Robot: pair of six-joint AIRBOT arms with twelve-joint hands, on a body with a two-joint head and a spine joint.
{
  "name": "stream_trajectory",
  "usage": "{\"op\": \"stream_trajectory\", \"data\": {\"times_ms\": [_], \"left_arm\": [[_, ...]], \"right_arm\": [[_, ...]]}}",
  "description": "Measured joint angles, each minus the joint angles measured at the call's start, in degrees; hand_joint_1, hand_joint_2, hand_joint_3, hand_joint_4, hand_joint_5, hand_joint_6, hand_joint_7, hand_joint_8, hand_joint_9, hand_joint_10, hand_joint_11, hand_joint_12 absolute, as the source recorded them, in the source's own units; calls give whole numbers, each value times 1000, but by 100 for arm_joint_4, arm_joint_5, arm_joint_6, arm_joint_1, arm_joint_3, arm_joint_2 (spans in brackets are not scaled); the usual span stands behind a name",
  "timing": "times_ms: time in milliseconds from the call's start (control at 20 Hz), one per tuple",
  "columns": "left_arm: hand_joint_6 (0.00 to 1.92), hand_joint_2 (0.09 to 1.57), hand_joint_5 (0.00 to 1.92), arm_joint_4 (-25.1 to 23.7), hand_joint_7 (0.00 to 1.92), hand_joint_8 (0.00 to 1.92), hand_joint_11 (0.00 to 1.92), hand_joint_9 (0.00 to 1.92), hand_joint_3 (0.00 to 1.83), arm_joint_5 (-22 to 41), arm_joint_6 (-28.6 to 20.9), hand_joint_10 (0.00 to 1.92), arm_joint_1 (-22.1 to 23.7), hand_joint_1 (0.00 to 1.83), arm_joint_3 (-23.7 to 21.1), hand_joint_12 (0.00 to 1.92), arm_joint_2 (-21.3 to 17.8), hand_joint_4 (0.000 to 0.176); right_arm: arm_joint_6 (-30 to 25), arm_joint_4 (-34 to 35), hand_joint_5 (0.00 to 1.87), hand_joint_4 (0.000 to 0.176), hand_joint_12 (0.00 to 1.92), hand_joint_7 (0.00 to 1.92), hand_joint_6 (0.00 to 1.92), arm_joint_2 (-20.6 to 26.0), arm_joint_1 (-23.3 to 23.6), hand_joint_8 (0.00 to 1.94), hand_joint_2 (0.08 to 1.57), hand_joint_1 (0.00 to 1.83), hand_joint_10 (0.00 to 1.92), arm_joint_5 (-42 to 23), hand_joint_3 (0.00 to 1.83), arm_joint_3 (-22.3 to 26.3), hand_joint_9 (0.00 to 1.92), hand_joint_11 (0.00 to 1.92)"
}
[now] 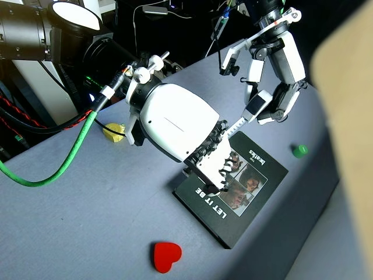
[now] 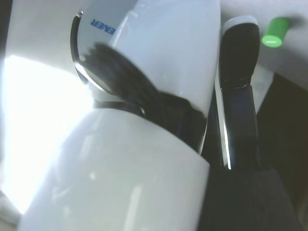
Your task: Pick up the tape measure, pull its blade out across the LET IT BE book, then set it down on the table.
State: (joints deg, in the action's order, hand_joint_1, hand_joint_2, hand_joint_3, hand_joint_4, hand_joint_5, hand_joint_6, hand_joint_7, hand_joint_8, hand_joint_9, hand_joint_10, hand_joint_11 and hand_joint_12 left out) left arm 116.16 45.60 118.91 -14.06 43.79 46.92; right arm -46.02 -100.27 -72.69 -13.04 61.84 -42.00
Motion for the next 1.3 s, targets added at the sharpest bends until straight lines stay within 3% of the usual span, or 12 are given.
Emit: {"op": "stream_trajectory", "data": {"times_ms": [650, 900, 950, 1300], "left_arm": [[959, 1082, 893, -42, 1080, 647, 884, 1017, 0, -81, -37, 957, -17, 1494, 2, 1465, -7, 0], [946, 1081, 909, -39, 1052, 678, 901, 1020, 0, -131, -57, 954, -31, 1493, 2, 1446, -13, 0], [947, 1082, 899, -39, 1056, 682, 906, 1012, 0, -157, -70, 964, -35, 1493, 2, 1444, -13, 0], [960, 1082, 900, -42, 1046, 693, 910, 1017, 0, -275, -175, 952, -33, 1493, 0, 1439, -17, 0]], "right_arm": [[4, 74, 809, 0, 1342, 999, 1276, 83, 20, 942, 1161, 1195, 200, -42, 0, 0, 1087, 653], [87, 466, 805, 0, 1342, 1000, 1276, 450, 98, 942, 1161, 1195, 204, -162, 0, 205, 1085, 650], [92, 476, 805, 0, 1361, 979, 1291, 551, 98, 962, 1168, 1190, 457, -188, 0, 319, 970, 626], [94, 431, 805, 0, 1363, 974, 1302, 949, 138, 962, 1168, 1190, 546, -542, 0, 361, 944, 634]]}}
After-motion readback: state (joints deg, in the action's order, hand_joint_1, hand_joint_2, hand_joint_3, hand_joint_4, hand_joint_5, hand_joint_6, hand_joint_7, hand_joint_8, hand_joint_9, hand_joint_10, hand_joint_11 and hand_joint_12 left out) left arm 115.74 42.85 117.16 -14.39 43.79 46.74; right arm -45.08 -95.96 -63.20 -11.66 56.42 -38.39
